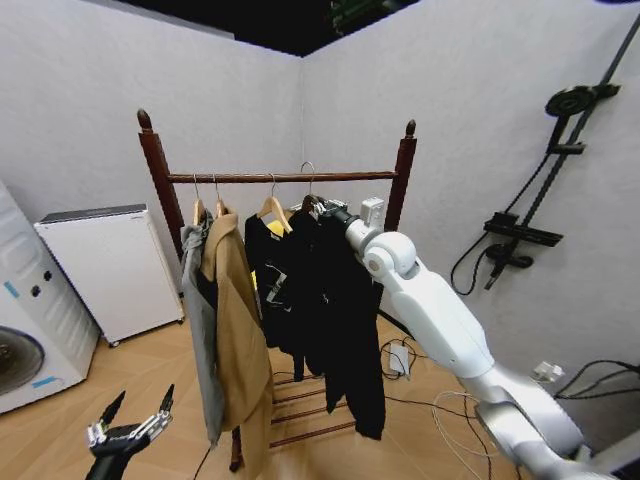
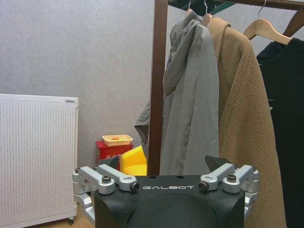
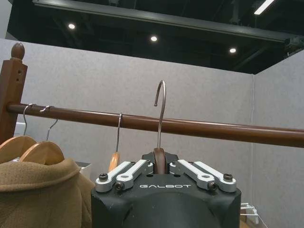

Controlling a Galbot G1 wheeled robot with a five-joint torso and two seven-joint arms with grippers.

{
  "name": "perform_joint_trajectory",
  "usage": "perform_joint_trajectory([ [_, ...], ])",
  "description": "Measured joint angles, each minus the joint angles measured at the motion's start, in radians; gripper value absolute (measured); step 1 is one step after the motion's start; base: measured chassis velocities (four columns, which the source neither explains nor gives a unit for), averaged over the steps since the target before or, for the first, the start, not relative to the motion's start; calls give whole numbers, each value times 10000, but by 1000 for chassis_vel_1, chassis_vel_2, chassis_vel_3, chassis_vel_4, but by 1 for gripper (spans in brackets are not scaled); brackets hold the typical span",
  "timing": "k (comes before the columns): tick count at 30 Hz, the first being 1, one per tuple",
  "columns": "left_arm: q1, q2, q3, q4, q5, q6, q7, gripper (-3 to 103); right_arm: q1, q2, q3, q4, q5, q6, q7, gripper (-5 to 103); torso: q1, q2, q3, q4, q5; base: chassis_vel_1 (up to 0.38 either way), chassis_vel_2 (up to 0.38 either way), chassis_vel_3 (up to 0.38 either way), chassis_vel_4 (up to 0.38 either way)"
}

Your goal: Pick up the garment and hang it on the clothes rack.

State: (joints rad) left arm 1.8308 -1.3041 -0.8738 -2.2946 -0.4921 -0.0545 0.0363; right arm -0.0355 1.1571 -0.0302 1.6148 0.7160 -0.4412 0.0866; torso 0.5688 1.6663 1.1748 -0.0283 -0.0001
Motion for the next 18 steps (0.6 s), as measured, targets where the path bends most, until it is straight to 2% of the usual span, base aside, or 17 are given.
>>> perform_joint_trajectory([
  [3,0,0,0,0,0,0,0,100,83,136,-42,-186,-49,7,-41,9,0,0,0,0,-1,0,0,0,0],
  [7,0,0,0,0,0,0,0,100,571,736,-271,-999,-174,52,-81,9,0,0,0,2,-1,0,0,0,0],
  [18,0,0,0,1,0,0,0,100,1313,1342,-478,-2277,-514,65,-314,9,-1,1,0,0,0,0,0,0,0],
])
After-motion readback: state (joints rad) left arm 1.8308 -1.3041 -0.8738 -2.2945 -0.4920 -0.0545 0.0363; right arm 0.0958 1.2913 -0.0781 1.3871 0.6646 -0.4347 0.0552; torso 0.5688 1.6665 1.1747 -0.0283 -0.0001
